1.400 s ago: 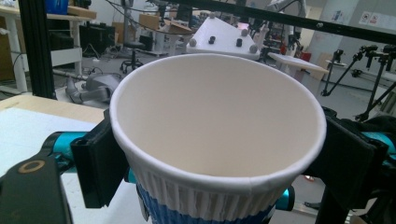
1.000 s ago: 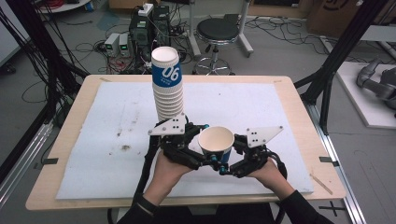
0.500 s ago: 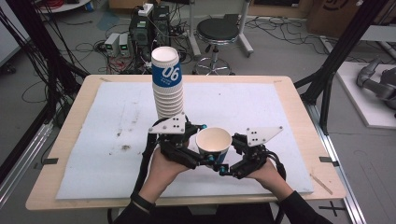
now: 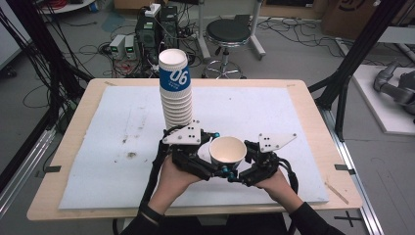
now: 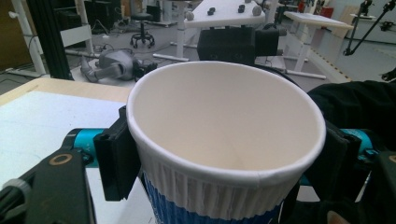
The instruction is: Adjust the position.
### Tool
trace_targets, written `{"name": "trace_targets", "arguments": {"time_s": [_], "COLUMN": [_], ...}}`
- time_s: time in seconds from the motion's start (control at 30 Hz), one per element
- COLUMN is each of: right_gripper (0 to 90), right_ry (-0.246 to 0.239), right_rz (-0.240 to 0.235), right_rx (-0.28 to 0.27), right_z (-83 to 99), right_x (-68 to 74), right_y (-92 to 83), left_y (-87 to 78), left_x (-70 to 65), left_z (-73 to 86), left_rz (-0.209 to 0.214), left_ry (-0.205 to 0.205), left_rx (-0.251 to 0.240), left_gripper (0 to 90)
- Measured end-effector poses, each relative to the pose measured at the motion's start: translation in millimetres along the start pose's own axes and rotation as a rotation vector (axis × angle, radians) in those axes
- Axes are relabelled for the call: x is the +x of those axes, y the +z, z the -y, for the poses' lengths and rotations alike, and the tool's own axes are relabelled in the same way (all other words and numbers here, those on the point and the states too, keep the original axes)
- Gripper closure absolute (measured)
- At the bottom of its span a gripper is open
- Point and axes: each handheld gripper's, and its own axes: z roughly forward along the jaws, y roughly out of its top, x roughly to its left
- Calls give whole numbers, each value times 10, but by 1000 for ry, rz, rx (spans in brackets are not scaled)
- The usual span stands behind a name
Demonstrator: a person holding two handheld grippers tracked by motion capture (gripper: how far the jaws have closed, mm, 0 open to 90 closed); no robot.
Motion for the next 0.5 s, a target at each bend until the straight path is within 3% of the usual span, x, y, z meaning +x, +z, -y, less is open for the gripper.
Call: {"name": "trace_targets", "arguments": {"time_s": [0.5], "right_gripper": [252], "right_ry": [-21], "right_rz": [0], "right_rx": [-11], "right_z": [-5], "right_x": [-10], "right_y": [-39], "left_y": [-42], "left_x": [24], "left_z": [10], "left_rz": [5], "left_ry": [-24], "left_rx": [-43], "left_gripper": [131]}}
